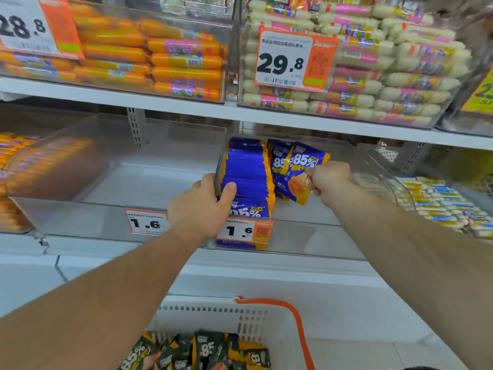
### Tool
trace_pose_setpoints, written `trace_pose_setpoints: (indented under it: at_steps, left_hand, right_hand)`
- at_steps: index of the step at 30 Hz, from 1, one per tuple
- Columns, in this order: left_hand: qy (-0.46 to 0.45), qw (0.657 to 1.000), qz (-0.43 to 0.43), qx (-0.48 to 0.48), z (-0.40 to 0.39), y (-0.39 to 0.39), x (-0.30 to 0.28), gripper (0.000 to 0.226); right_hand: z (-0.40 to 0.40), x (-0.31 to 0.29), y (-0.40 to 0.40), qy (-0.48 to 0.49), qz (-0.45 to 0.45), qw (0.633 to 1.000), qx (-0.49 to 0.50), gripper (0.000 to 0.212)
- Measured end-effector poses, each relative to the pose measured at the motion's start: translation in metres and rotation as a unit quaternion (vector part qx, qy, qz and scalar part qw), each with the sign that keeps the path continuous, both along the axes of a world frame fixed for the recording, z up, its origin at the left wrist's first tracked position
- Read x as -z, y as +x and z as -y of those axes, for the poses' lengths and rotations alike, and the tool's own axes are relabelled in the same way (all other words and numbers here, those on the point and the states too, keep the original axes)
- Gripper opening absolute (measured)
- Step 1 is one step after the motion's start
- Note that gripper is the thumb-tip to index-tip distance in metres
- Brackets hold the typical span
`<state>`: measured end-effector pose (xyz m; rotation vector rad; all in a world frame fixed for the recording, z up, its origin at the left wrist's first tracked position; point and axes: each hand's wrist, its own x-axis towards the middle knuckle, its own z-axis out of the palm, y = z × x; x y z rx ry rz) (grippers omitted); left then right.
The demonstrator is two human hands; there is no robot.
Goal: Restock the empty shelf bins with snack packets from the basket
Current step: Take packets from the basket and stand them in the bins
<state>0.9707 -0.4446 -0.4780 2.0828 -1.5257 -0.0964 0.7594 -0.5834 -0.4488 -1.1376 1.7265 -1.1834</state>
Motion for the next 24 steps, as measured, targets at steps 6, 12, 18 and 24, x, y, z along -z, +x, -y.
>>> trace_pose_setpoints:
  at_steps: [6, 12, 18, 24]
  left_hand:
    - [-0.012, 1.000, 0.017, -0.009, 0.003, 0.000, 0.005, 0.050]
    - [-0.019, 1.000, 0.016, -0.006, 0.002, 0.000, 0.005, 0.050]
    - [-0.013, 1.000, 0.009, 0.003, -0.001, 0.000, 0.002, 0.048]
    - [0.007, 0.998, -0.043, 0.035, -0.004, 0.003, -0.004, 0.049]
  right_hand:
    - [0.041, 0.034, 0.022, 0.035, 0.004, 0.999, -0.031, 0.012]
    - [0.067, 0.050, 0.024, 0.041, -0.004, 0.998, -0.053, 0.028]
    - [0.025, 0.023, 0.027, 0.059, -0.040, 0.995, -0.070, 0.021]
    - [0.001, 0.011, 0.016, 0.020, -0.077, 0.996, -0.034, 0.008]
